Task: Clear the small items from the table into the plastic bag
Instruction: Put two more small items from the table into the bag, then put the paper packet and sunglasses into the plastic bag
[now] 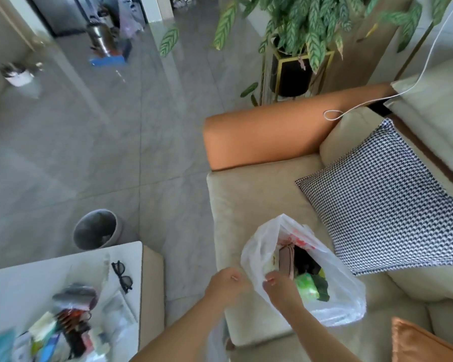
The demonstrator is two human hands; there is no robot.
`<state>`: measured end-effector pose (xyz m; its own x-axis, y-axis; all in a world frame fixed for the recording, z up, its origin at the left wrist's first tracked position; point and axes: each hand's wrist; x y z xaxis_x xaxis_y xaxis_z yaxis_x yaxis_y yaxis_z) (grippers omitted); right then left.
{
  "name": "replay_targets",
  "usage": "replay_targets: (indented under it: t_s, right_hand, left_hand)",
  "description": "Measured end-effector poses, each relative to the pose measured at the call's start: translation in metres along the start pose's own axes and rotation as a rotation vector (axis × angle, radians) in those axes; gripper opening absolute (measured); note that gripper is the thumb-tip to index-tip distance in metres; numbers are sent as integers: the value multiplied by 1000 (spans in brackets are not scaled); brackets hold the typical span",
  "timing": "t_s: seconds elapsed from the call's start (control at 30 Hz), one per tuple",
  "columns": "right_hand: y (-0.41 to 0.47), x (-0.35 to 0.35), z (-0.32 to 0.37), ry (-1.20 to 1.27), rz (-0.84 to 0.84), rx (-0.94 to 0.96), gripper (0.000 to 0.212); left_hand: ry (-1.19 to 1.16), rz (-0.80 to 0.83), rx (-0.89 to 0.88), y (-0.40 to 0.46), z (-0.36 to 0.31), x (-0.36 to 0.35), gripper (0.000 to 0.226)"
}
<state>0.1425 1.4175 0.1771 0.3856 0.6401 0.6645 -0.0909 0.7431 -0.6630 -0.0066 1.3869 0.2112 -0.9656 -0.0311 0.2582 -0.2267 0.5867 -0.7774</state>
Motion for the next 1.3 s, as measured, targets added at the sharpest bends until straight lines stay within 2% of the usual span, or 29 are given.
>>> replay_targets:
  t_s: [0.13, 0.2, 0.3, 0.5, 0.67, 0.8, 0.97, 1.1, 1.3]
  right_hand:
    - [-34, -23, 35, -209, -15, 128, 12]
    - [-53, -37, 50, -326, -48, 209, 9]
    - [-83, -62, 72, -447, -89, 346, 13]
    - [-163, -123, 121, -564, -131, 484, 26]
    - [-230, -179, 151, -679, -154, 675, 29]
    - [-272, -224, 165, -743, -113, 810, 29]
    - [-313, -272, 176, -881, 11, 1004, 23]
    - [-330, -309, 175, -1003, 100, 1152, 25]
    - [-361, -359, 161, -1167, 239, 1314, 22]
  left_hand:
    - [90, -47, -19, -20, 45, 35, 19]
    - [84, -69, -15, -37, 66, 54, 14]
    - [21, -124, -60, -63, 105, 83, 9]
    - [31, -220, -98, -136, 187, 140, 28]
    - [-66, -317, -33, -197, 263, 176, 34]
    - [-162, -408, 24, -238, 317, 193, 29]
    - [-445, -570, 125, -278, 384, 191, 28]
    - [-559, -684, 225, -311, 429, 175, 31]
    - [-741, -779, 432, -356, 501, 116, 25]
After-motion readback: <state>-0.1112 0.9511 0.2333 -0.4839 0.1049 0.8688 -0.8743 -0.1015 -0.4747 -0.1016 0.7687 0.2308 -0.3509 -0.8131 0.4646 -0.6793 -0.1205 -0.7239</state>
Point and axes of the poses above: each hand's wrist, its own y-axis towards the middle knuckle, its own x-axis out of the back of the hand, z = x × y, and after that the axes turned 14 degrees about -y, right-handed
